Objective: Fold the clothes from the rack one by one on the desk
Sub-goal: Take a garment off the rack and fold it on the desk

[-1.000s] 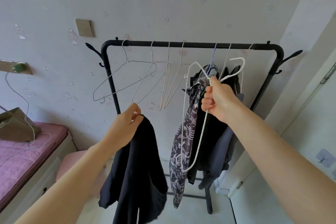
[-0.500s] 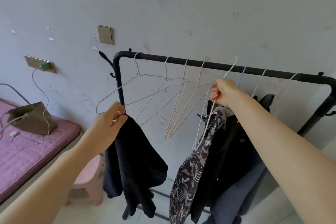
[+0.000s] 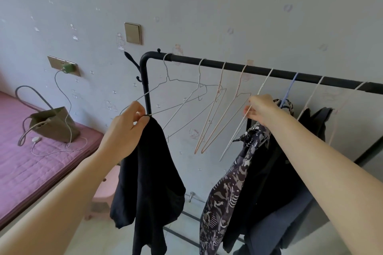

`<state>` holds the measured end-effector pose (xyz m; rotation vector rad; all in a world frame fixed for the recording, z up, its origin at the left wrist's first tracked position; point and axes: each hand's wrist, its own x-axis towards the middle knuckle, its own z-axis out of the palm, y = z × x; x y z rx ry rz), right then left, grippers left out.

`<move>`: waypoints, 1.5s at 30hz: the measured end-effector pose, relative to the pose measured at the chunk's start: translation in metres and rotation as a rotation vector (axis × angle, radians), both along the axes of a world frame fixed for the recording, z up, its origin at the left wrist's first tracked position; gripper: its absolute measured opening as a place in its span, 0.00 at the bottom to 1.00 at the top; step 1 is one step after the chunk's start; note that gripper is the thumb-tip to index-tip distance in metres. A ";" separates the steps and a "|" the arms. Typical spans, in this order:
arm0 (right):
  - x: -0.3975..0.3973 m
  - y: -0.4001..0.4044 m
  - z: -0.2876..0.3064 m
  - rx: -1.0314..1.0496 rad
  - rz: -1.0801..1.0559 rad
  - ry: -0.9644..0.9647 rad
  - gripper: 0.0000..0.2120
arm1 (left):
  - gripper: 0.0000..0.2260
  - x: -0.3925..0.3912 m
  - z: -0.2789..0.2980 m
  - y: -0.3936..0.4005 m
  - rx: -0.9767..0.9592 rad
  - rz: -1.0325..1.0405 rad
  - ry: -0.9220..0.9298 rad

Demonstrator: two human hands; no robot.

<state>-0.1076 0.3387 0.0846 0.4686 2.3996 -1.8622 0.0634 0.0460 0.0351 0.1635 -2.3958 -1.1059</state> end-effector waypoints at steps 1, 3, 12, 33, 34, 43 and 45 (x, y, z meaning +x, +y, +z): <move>0.005 -0.002 0.000 0.076 0.012 0.016 0.18 | 0.04 0.002 0.001 0.000 0.001 0.012 0.000; 0.025 -0.011 -0.003 0.271 0.071 0.071 0.18 | 0.03 0.010 0.001 -0.001 0.008 0.030 -0.004; 0.150 -0.069 -0.019 0.436 0.302 0.245 0.09 | 0.02 0.055 0.009 -0.018 0.084 0.038 0.030; 0.312 -0.186 -0.118 0.486 0.586 0.209 0.18 | 0.05 0.232 0.038 -0.138 0.274 0.153 0.213; 0.312 -0.196 -0.114 0.449 0.592 0.219 0.17 | 0.05 0.245 0.033 -0.150 0.255 0.203 0.213; 0.307 -0.283 -0.084 0.289 0.877 0.277 0.18 | 0.03 0.358 -0.013 -0.220 -0.114 0.533 0.022; 0.312 -0.309 -0.081 0.283 0.975 0.283 0.18 | 0.03 0.391 -0.018 -0.228 -0.193 0.636 -0.074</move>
